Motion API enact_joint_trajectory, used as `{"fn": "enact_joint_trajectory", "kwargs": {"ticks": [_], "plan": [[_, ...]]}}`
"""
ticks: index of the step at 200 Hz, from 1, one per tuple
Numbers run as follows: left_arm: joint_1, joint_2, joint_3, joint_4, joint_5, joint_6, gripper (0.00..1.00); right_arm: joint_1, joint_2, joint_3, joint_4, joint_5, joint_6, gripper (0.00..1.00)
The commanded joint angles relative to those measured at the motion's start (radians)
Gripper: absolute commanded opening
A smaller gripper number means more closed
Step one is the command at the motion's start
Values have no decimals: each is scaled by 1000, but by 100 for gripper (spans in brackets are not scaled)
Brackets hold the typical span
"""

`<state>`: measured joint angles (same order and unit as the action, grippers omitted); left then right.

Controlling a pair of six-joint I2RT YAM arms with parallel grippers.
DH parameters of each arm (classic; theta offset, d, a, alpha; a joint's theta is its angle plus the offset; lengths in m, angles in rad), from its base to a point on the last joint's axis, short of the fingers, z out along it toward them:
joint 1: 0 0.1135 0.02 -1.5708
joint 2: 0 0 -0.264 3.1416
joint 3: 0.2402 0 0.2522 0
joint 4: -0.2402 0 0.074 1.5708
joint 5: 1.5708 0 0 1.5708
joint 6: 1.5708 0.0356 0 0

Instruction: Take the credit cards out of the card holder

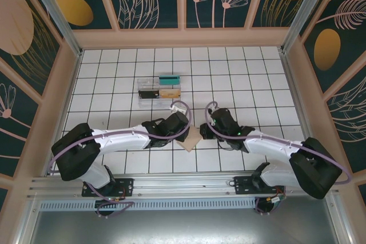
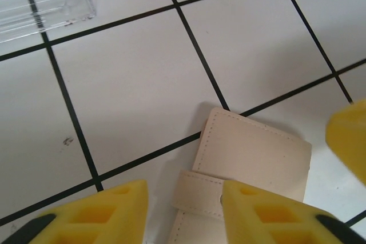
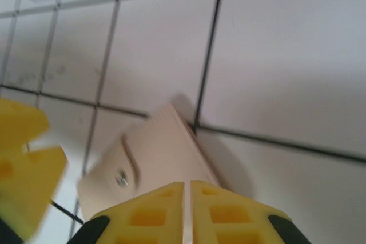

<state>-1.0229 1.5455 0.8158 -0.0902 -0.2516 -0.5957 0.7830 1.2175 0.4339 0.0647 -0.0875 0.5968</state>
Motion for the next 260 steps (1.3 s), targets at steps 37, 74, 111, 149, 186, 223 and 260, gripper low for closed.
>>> {"fn": "enact_joint_trajectory", "kwargs": {"ticks": [37,74,111,149,186,223,260], "plan": [[3,8,24,-22,19,31,32,42,45,-70,41,1,77,3],[3,5,24,-35,24,33,32,31,147,12,91,20,35,2],[3,25,24,-46,41,34,31,3,219,59,132,-5,-1,2],[2,71,49,-75,53,31,25,-5,259,74,150,-23,-10,2],[-13,117,85,-89,61,32,33,-5,258,65,150,-20,-3,2],[-21,162,119,-124,44,39,32,-5,257,60,152,-20,0,3],[-26,197,124,-132,54,39,40,-7,260,59,153,-20,1,3]]}}
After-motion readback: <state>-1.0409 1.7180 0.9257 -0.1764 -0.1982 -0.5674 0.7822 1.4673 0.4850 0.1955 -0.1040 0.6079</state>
